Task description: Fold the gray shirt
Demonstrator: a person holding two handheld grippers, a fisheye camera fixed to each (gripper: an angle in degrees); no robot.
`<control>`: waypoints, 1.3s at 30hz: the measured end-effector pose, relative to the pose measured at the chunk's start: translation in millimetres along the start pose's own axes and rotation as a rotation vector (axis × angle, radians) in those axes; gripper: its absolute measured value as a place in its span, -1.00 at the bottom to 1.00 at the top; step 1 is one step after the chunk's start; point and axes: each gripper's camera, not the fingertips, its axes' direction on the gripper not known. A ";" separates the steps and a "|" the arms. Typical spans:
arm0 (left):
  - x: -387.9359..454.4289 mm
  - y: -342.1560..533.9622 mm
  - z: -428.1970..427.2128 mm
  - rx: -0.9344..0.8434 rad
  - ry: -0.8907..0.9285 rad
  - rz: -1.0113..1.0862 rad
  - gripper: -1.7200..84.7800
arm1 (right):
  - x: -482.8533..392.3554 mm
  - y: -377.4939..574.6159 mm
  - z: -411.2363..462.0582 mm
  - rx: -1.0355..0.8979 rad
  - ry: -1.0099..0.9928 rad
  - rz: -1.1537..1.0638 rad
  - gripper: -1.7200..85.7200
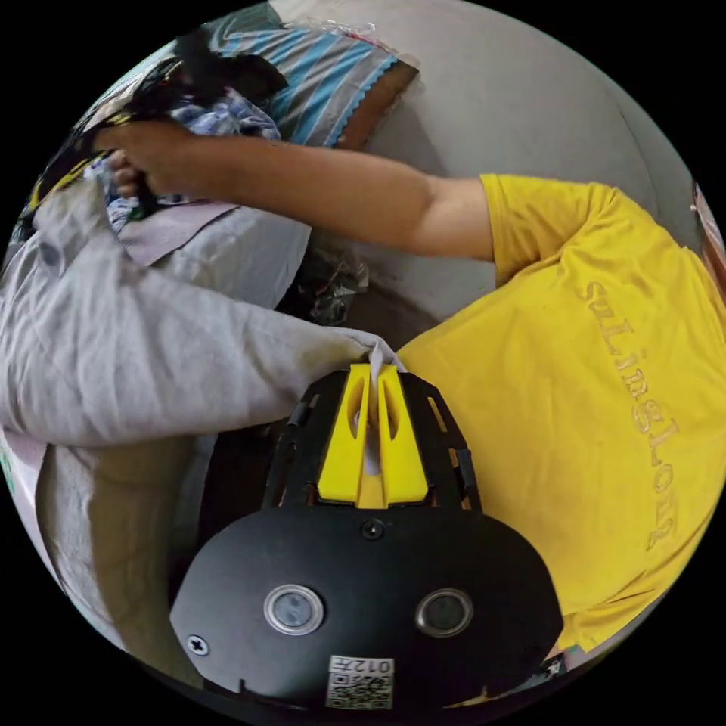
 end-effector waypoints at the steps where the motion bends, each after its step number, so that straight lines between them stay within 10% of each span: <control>1: 1.3 -2.2 2.7 -0.006 0.006 0.008 -0.95 | 6.5 -17.1 9.6 -0.049 -0.013 -0.012 -0.66; 9: 10.3 -26.4 25.6 -0.075 -0.002 0.069 -0.94 | 14.4 -58.3 75.1 -0.412 -0.221 -0.101 -0.75; 19: -8.5 -8.1 -8.8 0.112 0.001 -0.134 -0.88 | 0.2 -40.8 -78.7 -0.104 -0.110 -0.367 -0.94; 27: -1.7 48.2 -132.8 0.399 -0.401 -0.355 -0.85 | 88.8 48.3 -161.4 -0.069 0.012 -0.172 -0.95; 39: -113.0 -74.5 -195.4 0.218 -0.892 -0.466 -0.70 | 177.6 151.2 -176.8 -0.055 -0.077 0.175 -0.94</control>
